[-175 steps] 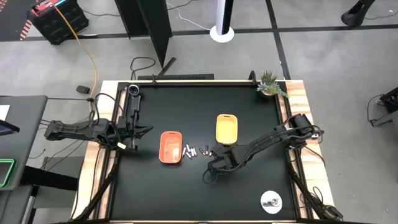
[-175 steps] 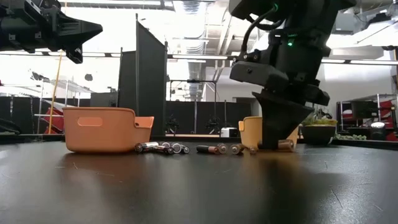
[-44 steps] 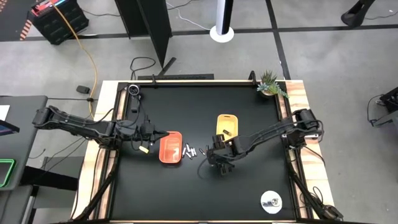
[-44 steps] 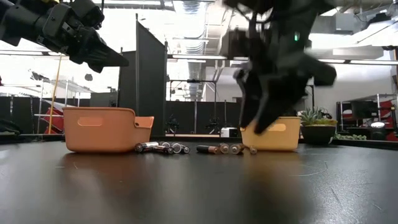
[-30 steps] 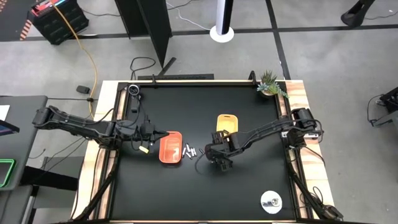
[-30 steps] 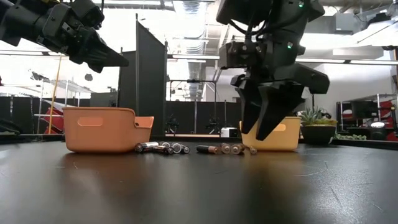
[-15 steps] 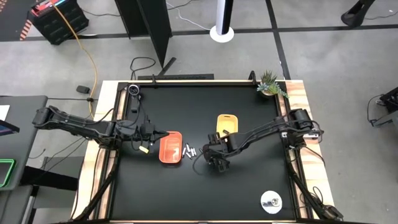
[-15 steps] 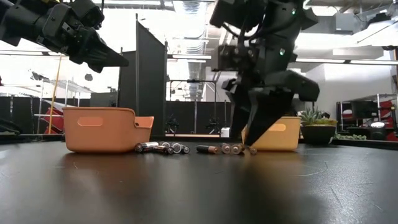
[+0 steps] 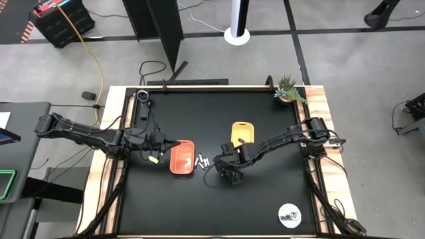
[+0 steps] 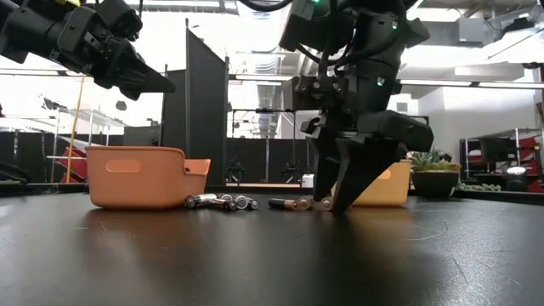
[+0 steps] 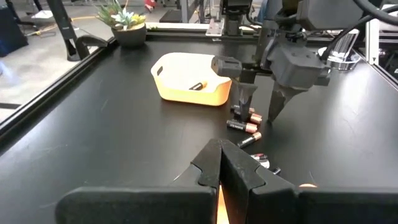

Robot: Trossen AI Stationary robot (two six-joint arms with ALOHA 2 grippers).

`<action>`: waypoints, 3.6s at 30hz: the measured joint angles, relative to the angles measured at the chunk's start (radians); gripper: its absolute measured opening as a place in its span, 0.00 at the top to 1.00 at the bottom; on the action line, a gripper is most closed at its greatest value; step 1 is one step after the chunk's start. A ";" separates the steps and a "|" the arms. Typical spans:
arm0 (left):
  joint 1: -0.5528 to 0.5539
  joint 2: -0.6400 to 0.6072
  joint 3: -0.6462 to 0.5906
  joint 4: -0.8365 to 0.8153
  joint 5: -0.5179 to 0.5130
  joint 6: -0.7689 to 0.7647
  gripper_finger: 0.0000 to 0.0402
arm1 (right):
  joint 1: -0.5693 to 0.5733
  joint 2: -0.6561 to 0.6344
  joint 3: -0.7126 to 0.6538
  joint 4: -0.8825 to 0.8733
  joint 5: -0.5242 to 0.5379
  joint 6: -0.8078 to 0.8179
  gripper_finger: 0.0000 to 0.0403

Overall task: Sort batteries
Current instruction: Put the big brown battery into the yellow bin

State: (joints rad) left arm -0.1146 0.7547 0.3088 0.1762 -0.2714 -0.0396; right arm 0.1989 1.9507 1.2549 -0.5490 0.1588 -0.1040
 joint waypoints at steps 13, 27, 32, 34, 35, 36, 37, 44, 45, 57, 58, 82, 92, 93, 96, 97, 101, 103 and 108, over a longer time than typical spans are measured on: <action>0.000 0.000 0.000 -0.001 0.000 -0.001 1.00 | 0.000 0.001 0.000 -0.023 -0.008 0.001 0.68; 0.000 0.000 0.000 -0.001 0.000 -0.001 1.00 | 0.003 0.001 -0.001 -0.014 0.000 -0.002 0.80; 0.000 0.000 0.000 -0.001 0.000 -0.001 1.00 | 0.002 0.001 -0.002 0.012 0.001 0.002 0.80; 0.000 0.000 0.000 -0.001 0.000 -0.002 1.00 | 0.002 0.001 -0.001 0.006 0.001 0.002 0.78; 0.000 0.000 0.000 -0.001 0.000 -0.002 1.00 | 0.002 0.001 0.003 0.000 0.001 0.002 0.77; 0.000 0.000 0.000 -0.001 0.000 -0.002 1.00 | 0.002 0.001 0.007 -0.003 0.001 0.001 0.75; 0.000 0.000 0.000 -0.001 0.000 -0.002 1.00 | 0.002 0.001 0.012 -0.003 0.001 0.001 0.73; 0.000 0.000 0.000 -0.002 0.000 -0.002 1.00 | 0.003 -0.001 0.042 -0.044 0.001 -0.002 0.55; 0.000 0.000 0.000 -0.002 0.000 -0.002 1.00 | 0.003 -0.001 0.045 -0.054 0.001 -0.003 0.53; 0.000 0.000 0.000 -0.002 0.000 -0.001 1.00 | -0.031 0.001 0.034 -0.124 0.023 -0.054 0.52; 0.000 0.000 0.000 -0.002 0.000 -0.001 1.00 | -0.033 0.001 0.034 -0.123 0.021 -0.060 0.54; 0.000 0.000 0.000 -0.002 0.000 -0.002 1.00 | 0.024 0.002 0.034 -0.106 -0.056 -0.031 0.89; 0.000 0.000 0.000 -0.001 0.000 -0.004 1.00 | 0.035 0.059 0.038 -0.076 -0.056 0.011 0.85; 0.000 0.000 0.000 -0.002 0.000 -0.006 1.00 | 0.035 0.060 0.038 -0.071 -0.056 0.011 0.85; 0.000 0.000 0.000 -0.001 0.000 -0.008 1.00 | 0.035 0.051 0.043 -0.064 -0.061 0.018 0.89; 0.000 0.000 0.000 -0.001 0.000 -0.009 1.00 | 0.035 0.051 0.051 -0.071 -0.062 0.023 0.91; 0.000 0.000 0.000 -0.001 0.000 -0.007 1.00 | 0.036 0.054 0.086 -0.111 -0.064 0.025 0.96; 0.000 0.000 0.000 -0.002 0.000 -0.007 1.00 | 0.036 0.057 0.105 -0.117 -0.067 0.025 0.97; 0.000 0.000 0.000 -0.002 0.000 -0.007 1.00 | 0.037 0.059 0.165 -0.174 -0.076 0.017 0.98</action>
State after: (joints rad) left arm -0.1146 0.7544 0.3084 0.1741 -0.2714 -0.0467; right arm 0.2356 2.0097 1.4201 -0.7229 0.0827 -0.0865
